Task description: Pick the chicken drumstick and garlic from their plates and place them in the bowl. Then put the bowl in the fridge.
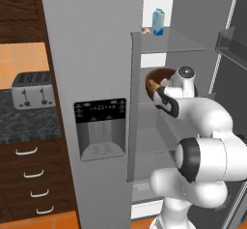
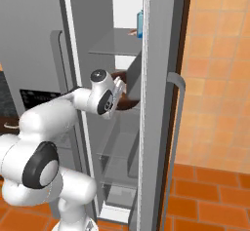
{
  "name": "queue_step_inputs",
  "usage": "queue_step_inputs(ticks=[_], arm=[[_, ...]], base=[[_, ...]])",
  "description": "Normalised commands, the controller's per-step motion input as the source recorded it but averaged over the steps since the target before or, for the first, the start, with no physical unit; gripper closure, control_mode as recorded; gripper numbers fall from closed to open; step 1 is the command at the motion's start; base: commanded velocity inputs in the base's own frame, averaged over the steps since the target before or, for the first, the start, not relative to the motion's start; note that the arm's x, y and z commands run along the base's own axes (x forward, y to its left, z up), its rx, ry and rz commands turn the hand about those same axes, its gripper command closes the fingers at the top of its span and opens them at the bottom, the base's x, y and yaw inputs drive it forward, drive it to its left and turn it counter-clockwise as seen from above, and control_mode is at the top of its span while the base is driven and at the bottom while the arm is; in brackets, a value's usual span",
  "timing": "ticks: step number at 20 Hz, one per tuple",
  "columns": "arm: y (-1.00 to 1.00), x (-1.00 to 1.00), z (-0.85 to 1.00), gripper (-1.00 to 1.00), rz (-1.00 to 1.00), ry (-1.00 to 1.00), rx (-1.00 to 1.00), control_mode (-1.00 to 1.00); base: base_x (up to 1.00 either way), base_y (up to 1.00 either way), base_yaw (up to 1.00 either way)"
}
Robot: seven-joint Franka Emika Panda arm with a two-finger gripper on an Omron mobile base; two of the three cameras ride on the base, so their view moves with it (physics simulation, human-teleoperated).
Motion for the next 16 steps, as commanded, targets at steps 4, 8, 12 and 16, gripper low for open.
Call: queue_step_inputs(ticks=[4,8,12,16], arm=[[-0.06,0.68,-0.21,1.00,-0.04,-0.05,0.00,-1.00],[-0.03,0.40,0.00,1.00,0.00,-0.01,0.00,-1.00],[-0.03,0.44,0.00,1.00,0.00,0.00,0.00,-1.00],[-0.20,0.50,0.00,1.00,0.00,0.02,0.04,-1.00]], base=[[0.00,0.00,0.00],[0.00,0.00,0.00],[0.00,0.00,0.00],[0.00,0.00,0.00]])
